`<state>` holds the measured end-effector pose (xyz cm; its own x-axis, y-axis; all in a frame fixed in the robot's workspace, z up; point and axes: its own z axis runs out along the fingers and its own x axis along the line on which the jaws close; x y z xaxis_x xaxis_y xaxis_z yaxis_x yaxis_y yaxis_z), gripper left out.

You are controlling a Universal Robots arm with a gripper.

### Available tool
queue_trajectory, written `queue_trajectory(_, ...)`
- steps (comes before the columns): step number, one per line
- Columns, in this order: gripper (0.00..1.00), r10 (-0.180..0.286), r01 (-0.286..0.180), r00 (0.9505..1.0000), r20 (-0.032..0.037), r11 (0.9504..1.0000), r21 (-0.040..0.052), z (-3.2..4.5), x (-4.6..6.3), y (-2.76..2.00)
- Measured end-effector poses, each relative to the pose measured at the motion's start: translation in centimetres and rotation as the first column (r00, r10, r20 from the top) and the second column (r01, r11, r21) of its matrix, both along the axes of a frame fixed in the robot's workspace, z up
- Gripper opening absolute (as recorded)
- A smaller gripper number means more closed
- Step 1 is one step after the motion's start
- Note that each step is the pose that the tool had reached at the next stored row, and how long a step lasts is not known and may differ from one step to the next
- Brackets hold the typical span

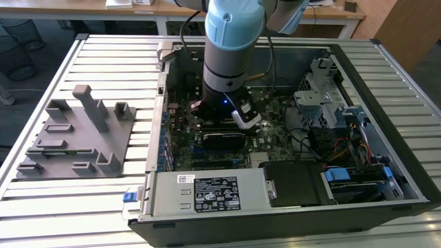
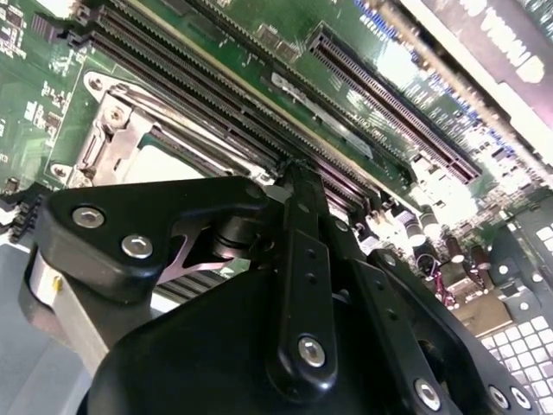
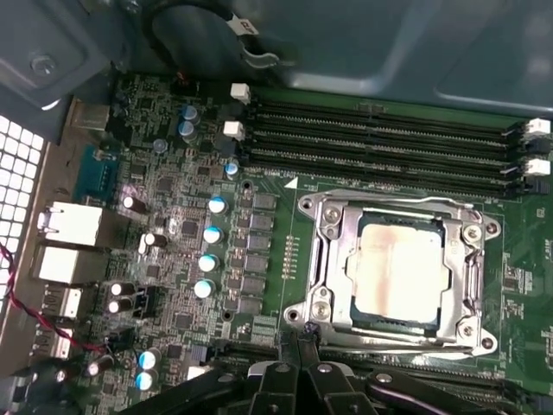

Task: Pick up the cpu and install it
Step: 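Install the second cpu locking lever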

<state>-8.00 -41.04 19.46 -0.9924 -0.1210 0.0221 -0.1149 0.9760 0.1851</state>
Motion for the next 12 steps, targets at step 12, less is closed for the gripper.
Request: queue_trajectory(12,0.11,0.0,0.0,1.0,0.0001,0.9998,0.0175,0.33,-0.04,0.0)
